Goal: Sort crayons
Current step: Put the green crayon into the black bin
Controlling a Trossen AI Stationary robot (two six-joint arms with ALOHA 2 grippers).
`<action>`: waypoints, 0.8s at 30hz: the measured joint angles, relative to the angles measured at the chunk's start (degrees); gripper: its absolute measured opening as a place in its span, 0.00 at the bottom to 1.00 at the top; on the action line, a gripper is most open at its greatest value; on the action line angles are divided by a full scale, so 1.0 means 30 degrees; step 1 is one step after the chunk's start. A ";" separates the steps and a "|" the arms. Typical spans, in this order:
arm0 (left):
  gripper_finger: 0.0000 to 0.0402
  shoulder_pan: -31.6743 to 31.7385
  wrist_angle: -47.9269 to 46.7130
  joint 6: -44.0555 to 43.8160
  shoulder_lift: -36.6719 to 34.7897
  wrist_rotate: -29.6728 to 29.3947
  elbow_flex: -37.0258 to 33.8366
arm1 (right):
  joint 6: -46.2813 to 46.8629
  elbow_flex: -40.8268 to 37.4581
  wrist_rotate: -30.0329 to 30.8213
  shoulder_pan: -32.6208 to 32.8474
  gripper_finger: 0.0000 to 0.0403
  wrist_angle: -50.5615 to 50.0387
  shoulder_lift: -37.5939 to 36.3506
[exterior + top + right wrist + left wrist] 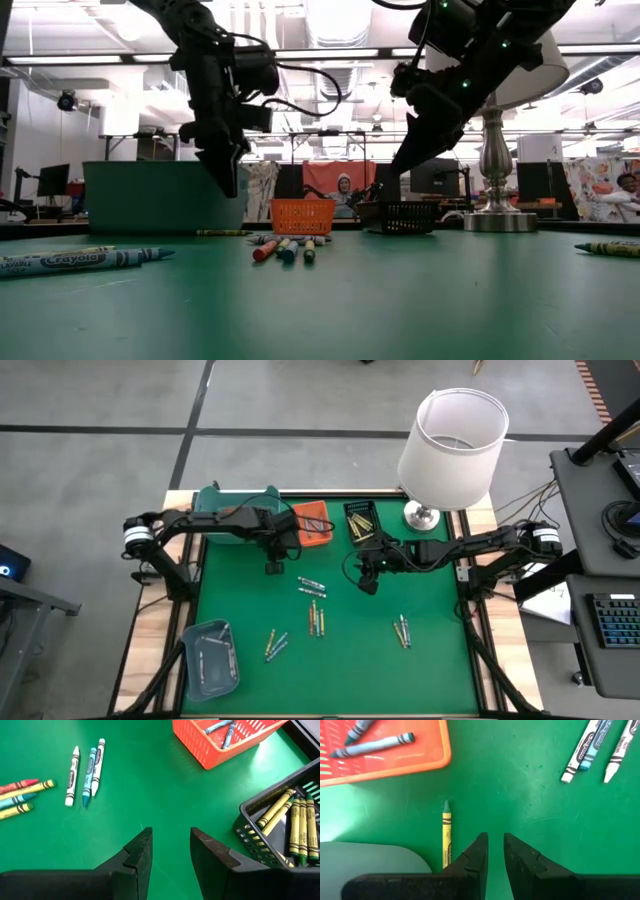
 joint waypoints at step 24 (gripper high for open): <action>0.11 -0.0007 0.5269 -0.0862 -1.1559 -0.0007 -0.3050 | -0.5830 0.8028 0.2470 -0.0466 0.29 0.2670 0.7585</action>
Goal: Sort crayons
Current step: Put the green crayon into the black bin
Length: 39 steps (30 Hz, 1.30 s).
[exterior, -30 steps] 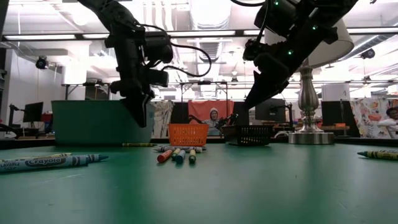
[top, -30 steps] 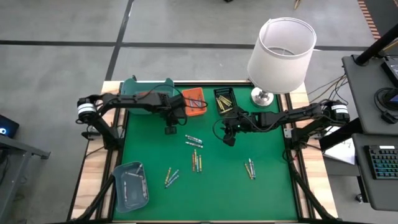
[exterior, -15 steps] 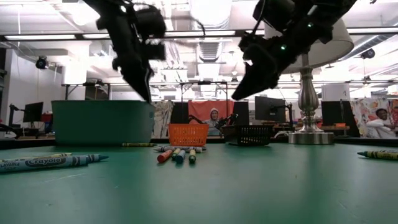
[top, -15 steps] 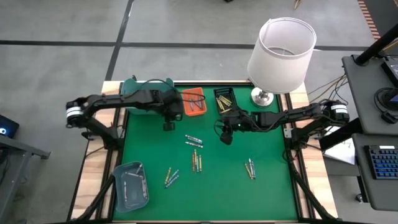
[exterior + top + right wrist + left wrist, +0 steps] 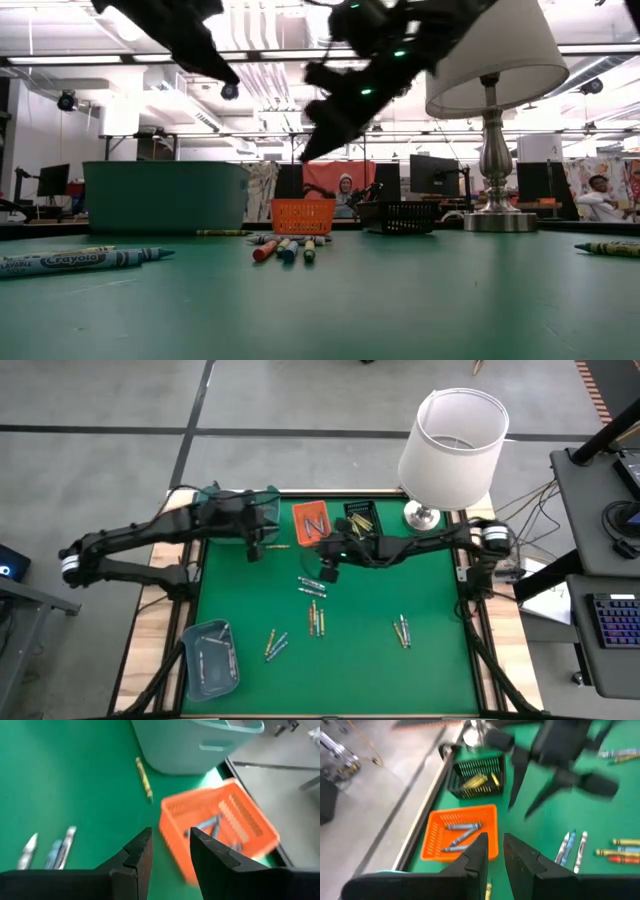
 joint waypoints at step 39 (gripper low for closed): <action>0.11 0.0007 0.0624 0.0875 -0.6628 -0.0087 -0.2039 | -0.1670 2.0419 -0.0051 -0.0525 0.29 -1.1495 1.3739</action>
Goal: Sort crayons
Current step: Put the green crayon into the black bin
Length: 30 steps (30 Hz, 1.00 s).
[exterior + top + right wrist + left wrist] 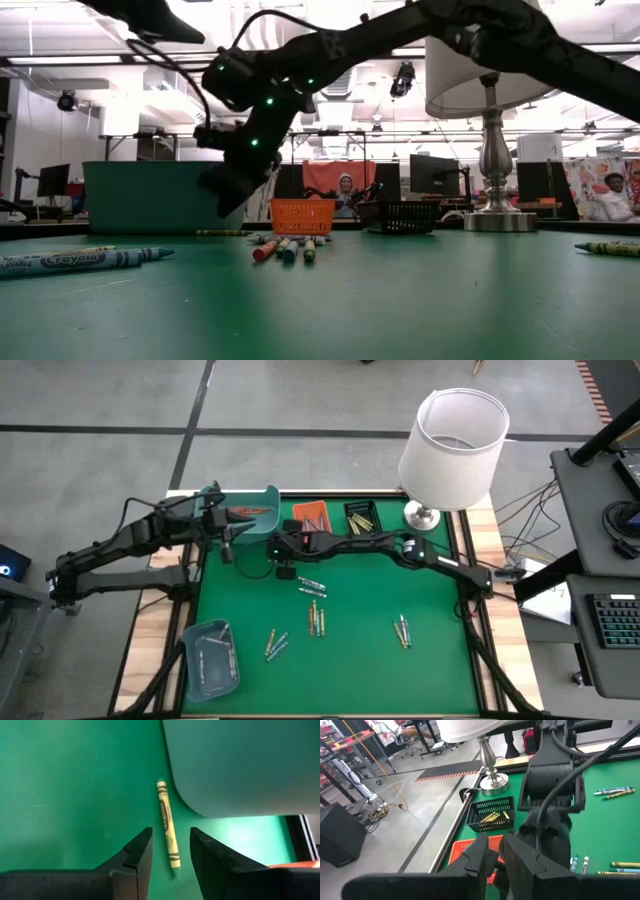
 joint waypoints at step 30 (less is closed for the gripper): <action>0.11 0.0000 -0.0033 -0.0066 -0.0160 0.0007 -0.0055 | 0.0947 0.0287 -0.0138 -0.0488 0.45 0.0071 0.0846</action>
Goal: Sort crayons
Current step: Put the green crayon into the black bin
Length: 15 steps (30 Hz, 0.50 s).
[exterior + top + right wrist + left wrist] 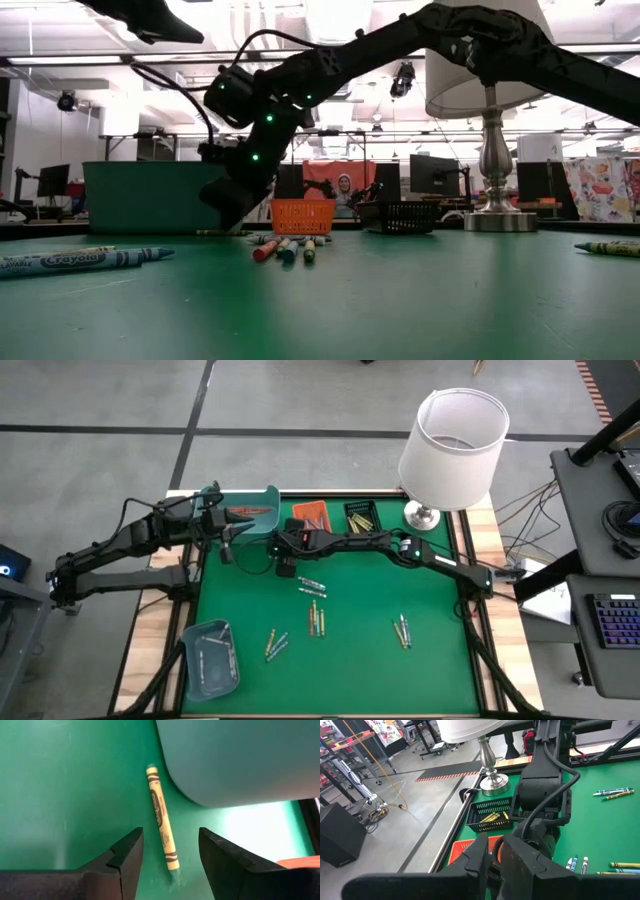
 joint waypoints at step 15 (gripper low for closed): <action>0.11 0.0000 0.0027 0.0000 0.0002 0.0007 0.0007 | 0.1069 -0.1078 -0.1779 -0.0330 0.45 0.1433 -0.0022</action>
